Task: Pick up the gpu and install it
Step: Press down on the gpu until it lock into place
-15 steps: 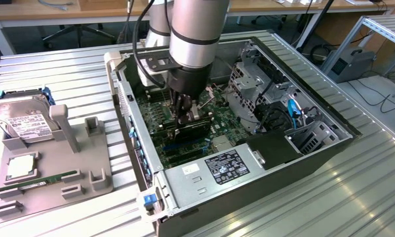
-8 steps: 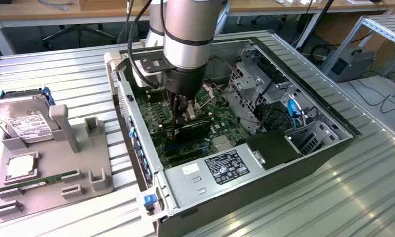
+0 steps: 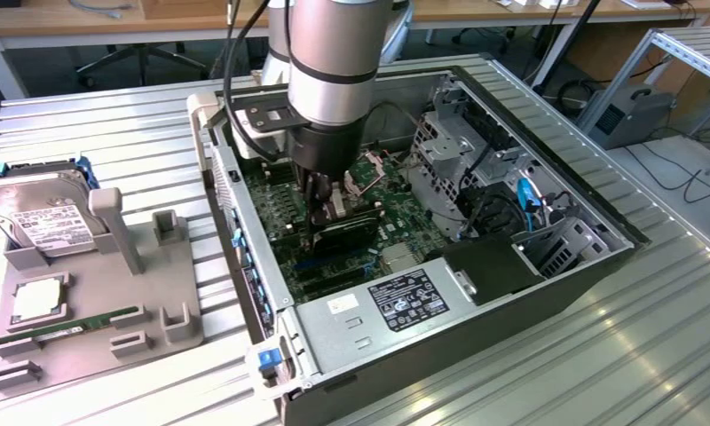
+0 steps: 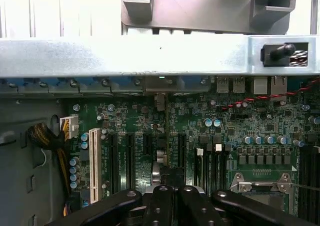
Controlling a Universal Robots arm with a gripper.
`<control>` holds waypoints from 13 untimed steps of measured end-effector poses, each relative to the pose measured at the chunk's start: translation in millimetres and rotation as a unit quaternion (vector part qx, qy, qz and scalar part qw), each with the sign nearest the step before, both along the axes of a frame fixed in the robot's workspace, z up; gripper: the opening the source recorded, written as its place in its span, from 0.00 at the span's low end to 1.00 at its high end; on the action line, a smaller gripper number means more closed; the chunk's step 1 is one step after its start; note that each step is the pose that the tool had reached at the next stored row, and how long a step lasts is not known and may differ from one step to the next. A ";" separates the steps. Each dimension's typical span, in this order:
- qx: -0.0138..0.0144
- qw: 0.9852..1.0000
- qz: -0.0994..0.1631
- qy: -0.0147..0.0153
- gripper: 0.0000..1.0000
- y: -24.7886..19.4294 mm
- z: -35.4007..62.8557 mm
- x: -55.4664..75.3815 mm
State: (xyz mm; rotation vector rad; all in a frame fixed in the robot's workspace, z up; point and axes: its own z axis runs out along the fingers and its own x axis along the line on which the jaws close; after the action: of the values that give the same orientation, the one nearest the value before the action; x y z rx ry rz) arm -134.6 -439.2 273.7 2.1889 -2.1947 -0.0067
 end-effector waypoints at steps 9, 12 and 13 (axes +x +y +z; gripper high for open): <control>0.000 1.000 0.000 0.000 0.11 -0.2 -2.0 0.0; 0.000 1.000 0.000 0.000 0.11 -0.2 0.4 1.0; 0.000 1.000 0.000 0.000 0.11 -0.2 1.3 1.8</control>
State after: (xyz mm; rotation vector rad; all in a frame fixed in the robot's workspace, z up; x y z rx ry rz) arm -132.8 -439.3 275.0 2.1890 -2.1947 -0.0063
